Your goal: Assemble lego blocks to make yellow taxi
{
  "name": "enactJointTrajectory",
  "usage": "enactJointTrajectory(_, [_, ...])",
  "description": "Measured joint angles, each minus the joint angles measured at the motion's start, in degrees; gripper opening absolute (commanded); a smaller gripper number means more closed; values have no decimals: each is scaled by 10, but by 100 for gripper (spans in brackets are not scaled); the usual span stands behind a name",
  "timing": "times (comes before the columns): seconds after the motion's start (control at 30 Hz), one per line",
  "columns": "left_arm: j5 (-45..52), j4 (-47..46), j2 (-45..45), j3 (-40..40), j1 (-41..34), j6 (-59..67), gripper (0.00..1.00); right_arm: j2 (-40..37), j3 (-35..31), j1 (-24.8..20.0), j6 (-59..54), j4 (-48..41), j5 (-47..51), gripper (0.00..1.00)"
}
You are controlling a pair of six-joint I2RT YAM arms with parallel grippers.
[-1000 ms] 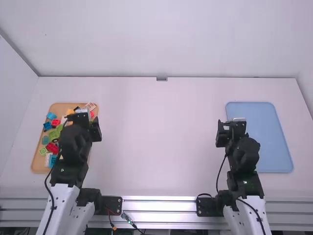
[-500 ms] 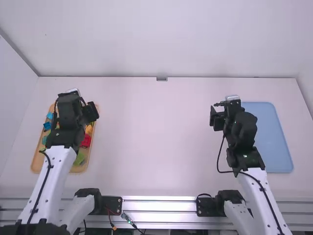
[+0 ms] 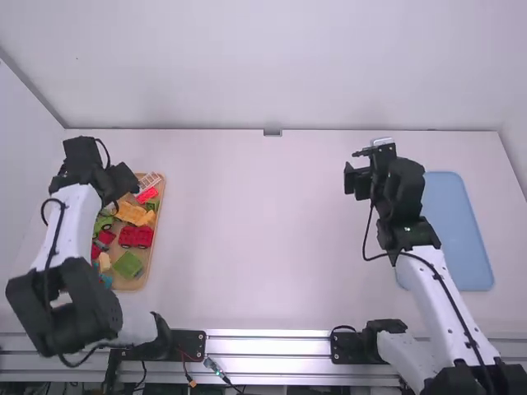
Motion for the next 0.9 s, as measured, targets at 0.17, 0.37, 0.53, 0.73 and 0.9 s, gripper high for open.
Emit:
enactJointTrajectory(0.17, [10,-110,133,130,30,-22,99,20,14,3,-3,1,-2,99])
enactJointTrajectory(0.37, [17,-169,229,195,28,-85,99,26,17,3,-7,5,-2,99])
enactJointTrajectory(0.53, [19,-178,241,187,28,-160,99,26,17,3,-9,7,-3,99])
enactJointTrajectory(0.73, [19,-144,241,148,28,-221,98,26,17,3,-9,28,-3,99])
enactJointTrajectory(0.9, [19,-78,241,106,28,-221,86,26,20,3,-9,32,-14,99])
